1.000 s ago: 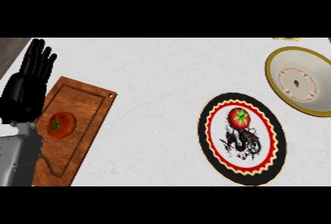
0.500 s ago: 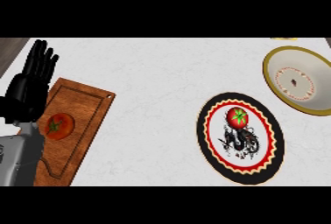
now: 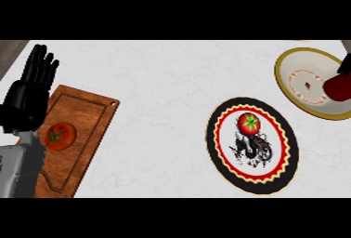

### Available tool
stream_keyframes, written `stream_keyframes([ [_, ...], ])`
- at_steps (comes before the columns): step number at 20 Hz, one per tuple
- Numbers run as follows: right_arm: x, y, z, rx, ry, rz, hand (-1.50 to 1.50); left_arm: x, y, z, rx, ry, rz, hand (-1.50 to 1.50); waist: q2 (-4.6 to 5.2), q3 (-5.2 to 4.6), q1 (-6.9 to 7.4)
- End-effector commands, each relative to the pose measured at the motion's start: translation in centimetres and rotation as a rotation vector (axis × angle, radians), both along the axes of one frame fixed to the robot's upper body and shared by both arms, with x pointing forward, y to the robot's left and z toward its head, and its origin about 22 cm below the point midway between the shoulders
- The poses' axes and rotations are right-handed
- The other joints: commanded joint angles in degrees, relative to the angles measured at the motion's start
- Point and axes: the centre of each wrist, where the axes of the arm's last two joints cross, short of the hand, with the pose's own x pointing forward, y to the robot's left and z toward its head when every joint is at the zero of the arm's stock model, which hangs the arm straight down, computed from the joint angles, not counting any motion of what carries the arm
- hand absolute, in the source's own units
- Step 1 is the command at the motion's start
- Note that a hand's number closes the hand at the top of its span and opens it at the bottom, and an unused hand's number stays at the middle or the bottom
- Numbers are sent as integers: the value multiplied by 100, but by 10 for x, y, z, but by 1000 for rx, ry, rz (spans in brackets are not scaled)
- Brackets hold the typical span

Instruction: Pick the can from the plate and place it in the bowl

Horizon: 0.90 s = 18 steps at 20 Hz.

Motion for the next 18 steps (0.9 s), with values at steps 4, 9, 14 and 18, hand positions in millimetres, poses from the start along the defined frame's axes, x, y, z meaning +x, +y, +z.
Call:
stream_keyframes([
  [4, 10, 22, -51, 186, 220, 44, -150, -1, -4, 9, 5, -14, -6, 0, -21, 6, 1],
  [9, 12, 20, -49, 433, 201, 54, -150, -1, 0, 7, -14, 3, -4, 0, -13, 12, -22],
  [14, 18, 23, -43, 645, 60, -58, -150, -1, 5, 10, 11, -25, 15, 0, 22, 15, 7],
  [18, 8, -7, -6, 727, 13, -165, -150, 3, 5, 9, 11, -24, 12, 0, 76, 16, 9],
])
